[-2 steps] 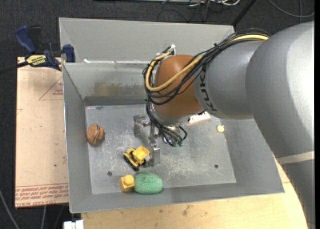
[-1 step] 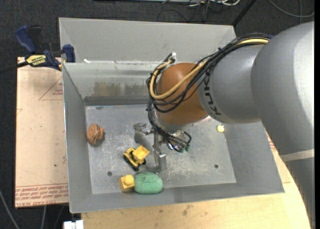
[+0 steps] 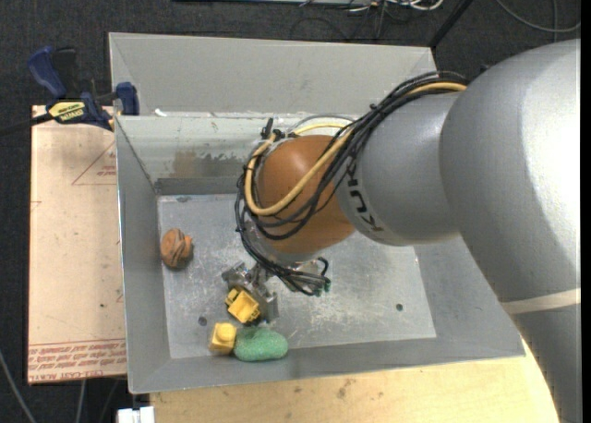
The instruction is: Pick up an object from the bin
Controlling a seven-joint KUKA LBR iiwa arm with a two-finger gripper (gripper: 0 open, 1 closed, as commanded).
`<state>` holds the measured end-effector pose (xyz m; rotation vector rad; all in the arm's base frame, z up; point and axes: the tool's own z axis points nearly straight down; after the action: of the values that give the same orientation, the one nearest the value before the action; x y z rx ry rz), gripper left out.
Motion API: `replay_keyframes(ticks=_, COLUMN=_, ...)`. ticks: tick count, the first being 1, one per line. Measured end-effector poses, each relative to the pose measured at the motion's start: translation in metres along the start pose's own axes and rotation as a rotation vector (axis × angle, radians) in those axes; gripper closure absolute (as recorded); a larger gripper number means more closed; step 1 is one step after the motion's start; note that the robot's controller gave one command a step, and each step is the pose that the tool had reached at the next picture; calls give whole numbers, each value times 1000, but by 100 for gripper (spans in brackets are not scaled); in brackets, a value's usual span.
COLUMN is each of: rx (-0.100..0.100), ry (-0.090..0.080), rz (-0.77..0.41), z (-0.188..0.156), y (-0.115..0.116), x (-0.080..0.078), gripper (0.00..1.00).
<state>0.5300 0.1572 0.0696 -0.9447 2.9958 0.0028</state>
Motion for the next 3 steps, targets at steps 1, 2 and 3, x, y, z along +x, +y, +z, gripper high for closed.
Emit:
replay_keyframes(ticks=1, rx=0, ry=0, rz=1, z=0, y=0, x=0, gripper=100)
replay_keyframes(ticks=2, rx=-1, ry=1, rz=-1, z=-2, y=0, x=1, gripper=100)
replay_keyframes(ticks=3, rx=6, ry=-10, rz=-182, z=-37, y=18, x=7, gripper=100)
